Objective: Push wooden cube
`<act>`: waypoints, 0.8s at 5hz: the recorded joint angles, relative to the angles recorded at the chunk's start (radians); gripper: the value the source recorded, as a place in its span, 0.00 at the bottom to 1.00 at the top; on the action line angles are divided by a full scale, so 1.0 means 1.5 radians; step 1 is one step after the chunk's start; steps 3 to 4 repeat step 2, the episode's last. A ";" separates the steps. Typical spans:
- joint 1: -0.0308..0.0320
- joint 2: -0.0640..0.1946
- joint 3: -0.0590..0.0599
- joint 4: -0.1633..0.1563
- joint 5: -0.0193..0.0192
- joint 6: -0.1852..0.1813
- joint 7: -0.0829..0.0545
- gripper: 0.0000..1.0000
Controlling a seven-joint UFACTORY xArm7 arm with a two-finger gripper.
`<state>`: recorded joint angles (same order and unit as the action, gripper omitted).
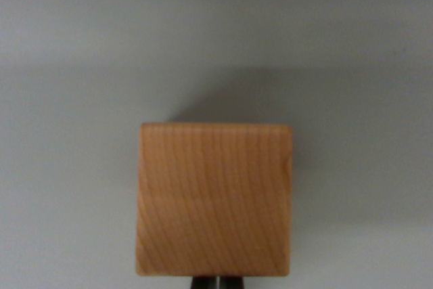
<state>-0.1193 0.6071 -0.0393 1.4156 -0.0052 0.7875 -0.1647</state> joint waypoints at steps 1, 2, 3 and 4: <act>0.0000 0.000 0.000 0.000 0.0000 0.000 0.000 1.00; 0.0002 0.003 0.000 0.005 0.0001 0.002 0.000 1.00; 0.0002 0.003 0.000 0.005 0.0001 0.002 0.000 1.00; 0.0002 0.003 0.000 0.005 0.0001 0.002 0.000 1.00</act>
